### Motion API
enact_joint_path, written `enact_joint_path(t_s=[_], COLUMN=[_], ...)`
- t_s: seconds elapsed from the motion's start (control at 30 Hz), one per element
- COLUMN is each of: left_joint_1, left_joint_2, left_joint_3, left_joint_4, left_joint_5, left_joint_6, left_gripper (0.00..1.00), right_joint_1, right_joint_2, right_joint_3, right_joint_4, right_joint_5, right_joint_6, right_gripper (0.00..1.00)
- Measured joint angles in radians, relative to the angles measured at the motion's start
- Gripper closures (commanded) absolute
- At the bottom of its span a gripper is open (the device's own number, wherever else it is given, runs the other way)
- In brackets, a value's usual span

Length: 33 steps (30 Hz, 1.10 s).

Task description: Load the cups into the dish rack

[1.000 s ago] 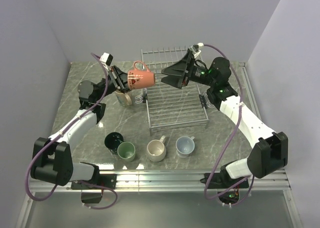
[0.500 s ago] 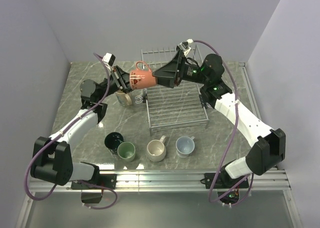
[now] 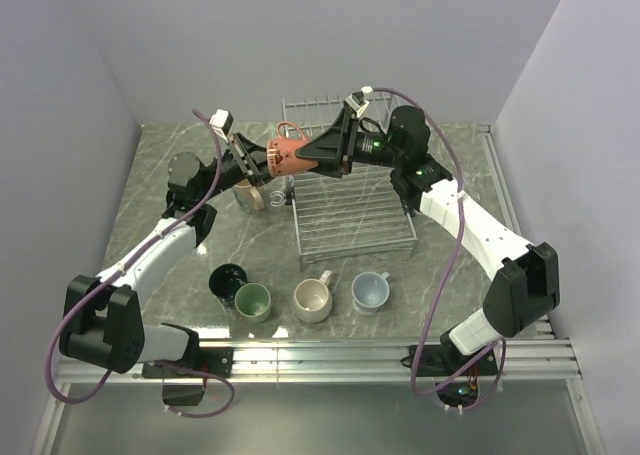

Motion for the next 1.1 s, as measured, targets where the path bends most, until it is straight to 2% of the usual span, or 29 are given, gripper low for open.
enact_joint_path(t_s=[0.2, 0.27, 0.3, 0.33, 0.43, 0.53, 0.8, 1.1], left_joint_1=[-0.003, -0.003, -0.003, -0.003, -0.009, -0.009, 0.001, 0.129], left_joint_2=[-0.017, -0.018, -0.018, -0.018, -0.018, -0.022, -0.068, -0.19], left_joint_3=[0.0, 0.0, 0.0, 0.002, 0.025, 0.039, 0.033, 0.02], left_joint_4=[-0.047, -0.052, -0.057, -0.065, -0.128, -0.224, -0.38, -0.605], left_joint_5=[-0.019, -0.017, -0.017, -0.014, -0.005, -0.01, -0.017, -0.024], left_joint_6=[0.02, 0.021, 0.024, 0.028, 0.074, 0.132, 0.22, 0.383], left_gripper=[1.0, 0.98, 0.89, 0.67, 0.3, 0.16, 0.1, 0.12], right_joint_1=[0.0, 0.0, 0.0, 0.0, 0.005, 0.007, 0.003, -0.093], right_joint_2=[0.003, 0.003, 0.003, 0.003, 0.003, 0.0, -0.007, -0.051], right_joint_3=[0.005, 0.005, 0.006, 0.006, 0.006, 0.013, 0.015, 0.006], right_joint_4=[-0.014, -0.02, -0.023, -0.026, -0.042, -0.047, -0.097, -0.216], right_joint_5=[0.005, 0.005, 0.005, 0.005, 0.006, 0.005, 0.006, 0.033], right_joint_6=[-0.006, -0.009, -0.01, -0.011, -0.025, -0.033, -0.08, -0.159], right_gripper=[0.89, 0.94, 1.0, 1.0, 1.0, 1.0, 1.0, 1.0])
